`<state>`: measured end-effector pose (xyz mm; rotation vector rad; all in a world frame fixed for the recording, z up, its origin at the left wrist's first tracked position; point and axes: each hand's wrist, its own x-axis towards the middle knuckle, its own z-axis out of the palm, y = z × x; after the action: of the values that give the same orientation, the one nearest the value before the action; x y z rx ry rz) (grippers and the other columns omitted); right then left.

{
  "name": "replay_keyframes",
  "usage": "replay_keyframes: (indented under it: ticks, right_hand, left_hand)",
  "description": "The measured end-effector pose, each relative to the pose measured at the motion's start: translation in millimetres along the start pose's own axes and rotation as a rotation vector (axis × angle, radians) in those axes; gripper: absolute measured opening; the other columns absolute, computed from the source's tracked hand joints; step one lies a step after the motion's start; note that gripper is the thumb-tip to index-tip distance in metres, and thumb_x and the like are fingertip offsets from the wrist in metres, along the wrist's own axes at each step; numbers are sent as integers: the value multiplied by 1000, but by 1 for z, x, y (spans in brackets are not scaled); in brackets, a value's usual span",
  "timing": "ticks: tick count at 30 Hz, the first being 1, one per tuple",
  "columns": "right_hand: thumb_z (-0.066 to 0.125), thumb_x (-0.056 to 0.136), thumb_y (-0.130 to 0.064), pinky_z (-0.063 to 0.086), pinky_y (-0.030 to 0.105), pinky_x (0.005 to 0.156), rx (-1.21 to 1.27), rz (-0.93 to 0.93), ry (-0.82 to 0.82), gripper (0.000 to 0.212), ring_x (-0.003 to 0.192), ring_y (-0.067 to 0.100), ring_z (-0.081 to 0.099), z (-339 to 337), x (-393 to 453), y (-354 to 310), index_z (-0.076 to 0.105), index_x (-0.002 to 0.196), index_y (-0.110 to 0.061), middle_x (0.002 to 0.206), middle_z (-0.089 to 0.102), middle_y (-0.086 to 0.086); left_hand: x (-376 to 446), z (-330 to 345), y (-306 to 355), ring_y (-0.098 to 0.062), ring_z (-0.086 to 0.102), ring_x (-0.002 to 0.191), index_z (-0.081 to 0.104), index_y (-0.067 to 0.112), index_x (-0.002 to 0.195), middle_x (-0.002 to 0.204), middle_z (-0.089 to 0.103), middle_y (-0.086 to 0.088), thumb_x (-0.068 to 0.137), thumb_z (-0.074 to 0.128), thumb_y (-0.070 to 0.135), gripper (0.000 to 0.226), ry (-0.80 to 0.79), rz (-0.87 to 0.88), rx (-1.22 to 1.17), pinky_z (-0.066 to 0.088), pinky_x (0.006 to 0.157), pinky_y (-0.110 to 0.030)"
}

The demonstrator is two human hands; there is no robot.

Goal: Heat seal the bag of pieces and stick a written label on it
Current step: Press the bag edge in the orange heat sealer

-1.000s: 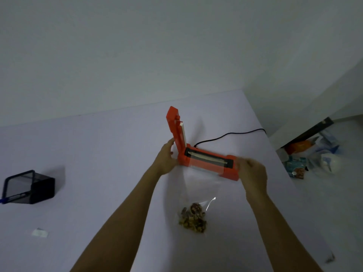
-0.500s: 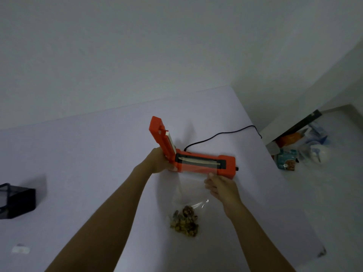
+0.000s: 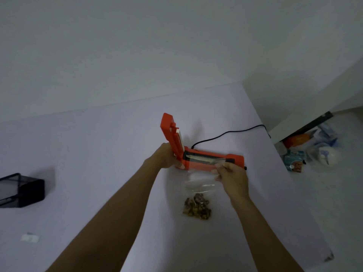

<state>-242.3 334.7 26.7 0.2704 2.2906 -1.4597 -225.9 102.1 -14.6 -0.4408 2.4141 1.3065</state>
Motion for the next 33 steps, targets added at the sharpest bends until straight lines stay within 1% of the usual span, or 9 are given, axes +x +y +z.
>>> replay_keyframes:
  ticks: [5, 7, 10, 14, 16, 19, 22, 28, 33]
  right_hand:
    - [59, 90, -11, 48, 10, 51, -82, -148, -14, 15, 56, 6, 64, 7, -3, -17, 73, 93, -9, 75, 72, 1]
    - [59, 90, -9, 46, 7, 51, -110, -195, -17, 14, 64, 5, 64, 8, -7, -22, 73, 93, -10, 75, 71, -1]
    - [59, 90, -10, 51, 13, 65, -127, -245, -45, 16, 77, 3, 66, 9, -12, -29, 74, 95, -13, 82, 71, -6]
    - [59, 91, -11, 51, 9, 72, -126, -313, -87, 16, 82, 2, 67, 6, -16, -35, 73, 100, -11, 89, 71, -7]
    - [59, 91, -13, 49, 6, 70, -135, -340, -100, 16, 83, 4, 67, 4, -19, -40, 72, 101, -12, 92, 72, -5]
    - [60, 91, -14, 44, 1, 69, -137, -344, -115, 16, 82, -2, 66, 1, -23, -46, 73, 100, -14, 91, 72, -7]
    - [60, 91, -11, 47, 4, 63, -90, -321, -149, 16, 77, -7, 65, -3, -25, -49, 73, 99, -13, 88, 73, -7]
    - [63, 88, -10, 50, 12, 65, -33, -300, -199, 14, 75, 5, 69, -16, -32, -49, 73, 89, -19, 80, 74, -4]
    - [60, 89, -5, 51, 16, 65, 81, -242, -293, 8, 74, 14, 71, -35, -43, -44, 68, 88, -8, 80, 75, 6]
  left_hand:
    - [13, 5, -16, -28, 66, 88, 56, 40, 78, 95, 67, -5, 33, 85, 39, 54, -10, -16, -7, 58, 78, -50]
    - [12, 4, -13, -28, 65, 87, 56, 37, 79, 95, 67, -6, 33, 83, 42, 54, -11, -13, 7, 58, 78, -50]
    - [10, 4, -10, -28, 65, 89, 56, 37, 78, 96, 67, -6, 34, 82, 40, 51, -7, -20, 23, 57, 81, -48]
    - [6, 2, -4, -26, 64, 95, 60, 38, 85, 102, 67, -4, 45, 87, 29, 49, -31, -1, 51, 55, 87, -48]
    - [5, 2, -5, -25, 63, 99, 64, 27, 103, 106, 66, -3, 52, 88, 27, 56, -27, -8, 89, 54, 91, -45]
    - [6, 3, -6, -25, 61, 102, 63, 20, 115, 111, 65, -4, 58, 88, 22, 62, -20, -6, 104, 53, 93, -43]
    - [8, 4, -10, -25, 61, 104, 62, 20, 119, 113, 64, -4, 57, 88, 25, 67, -25, -14, 125, 52, 95, -42]
    - [7, 5, -14, -22, 62, 102, 60, 25, 123, 112, 65, -2, 60, 86, 26, 68, -9, 3, 121, 52, 93, -38]
    - [-10, 15, -10, -31, 63, 105, 47, 16, 130, 115, 65, -9, 74, 77, 25, 64, 79, -27, -8, 53, 92, -44]
